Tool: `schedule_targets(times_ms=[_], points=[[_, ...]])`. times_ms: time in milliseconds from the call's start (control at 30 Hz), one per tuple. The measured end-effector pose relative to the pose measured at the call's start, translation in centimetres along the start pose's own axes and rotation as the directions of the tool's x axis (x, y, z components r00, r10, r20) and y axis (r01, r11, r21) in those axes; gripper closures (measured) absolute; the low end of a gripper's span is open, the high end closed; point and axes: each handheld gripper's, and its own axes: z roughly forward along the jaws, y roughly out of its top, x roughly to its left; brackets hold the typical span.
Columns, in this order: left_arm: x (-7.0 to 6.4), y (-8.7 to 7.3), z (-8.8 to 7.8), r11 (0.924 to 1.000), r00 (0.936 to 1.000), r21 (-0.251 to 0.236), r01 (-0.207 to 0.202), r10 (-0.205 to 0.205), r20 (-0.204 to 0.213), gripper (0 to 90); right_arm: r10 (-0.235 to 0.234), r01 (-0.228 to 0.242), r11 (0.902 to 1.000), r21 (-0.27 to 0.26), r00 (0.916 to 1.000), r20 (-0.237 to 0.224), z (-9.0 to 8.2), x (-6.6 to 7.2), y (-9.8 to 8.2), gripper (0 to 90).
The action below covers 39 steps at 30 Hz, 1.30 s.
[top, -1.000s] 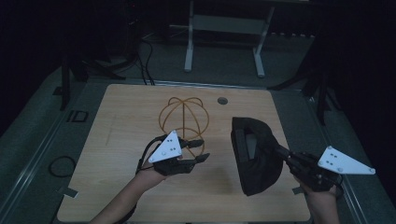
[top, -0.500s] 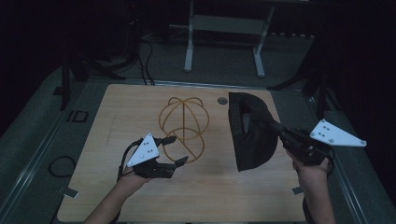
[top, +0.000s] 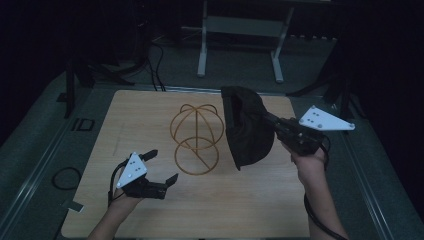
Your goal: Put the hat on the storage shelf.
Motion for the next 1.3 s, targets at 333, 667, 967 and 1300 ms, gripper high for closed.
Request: schedule_targets(times_ms=[333,667,967,1300], points=[[0.7,-3.7,-2.3,0.9995,0.9924,0.001,0.033,-0.033,-0.118,2.2,-0.003,0.005,0.999,0.043,0.9992,-0.039,3.5,1.2,0.7,88.6],[1.3,-5.6,-2.6,0.9973,0.9829,0.003,0.074,-0.072,-0.169,2.2,0.021,-0.014,0.9966,0.081,0.996,-0.086,6.3,2.0,0.3,88.6],[1.2,-5.8,-2.5,0.9983,0.982,0.015,0.057,-0.054,-0.181,2.2,0.04,-0.026,0.9935,0.111,0.9916,-0.123,8.8,2.8,0.0,88.5],[1.1,-5.7,-2.8,0.9984,0.9826,0.005,0.057,-0.055,-0.177,2.3,0.027,-0.008,0.99,0.141,0.9906,-0.134,10.9,3.9,0.1,88.2]])
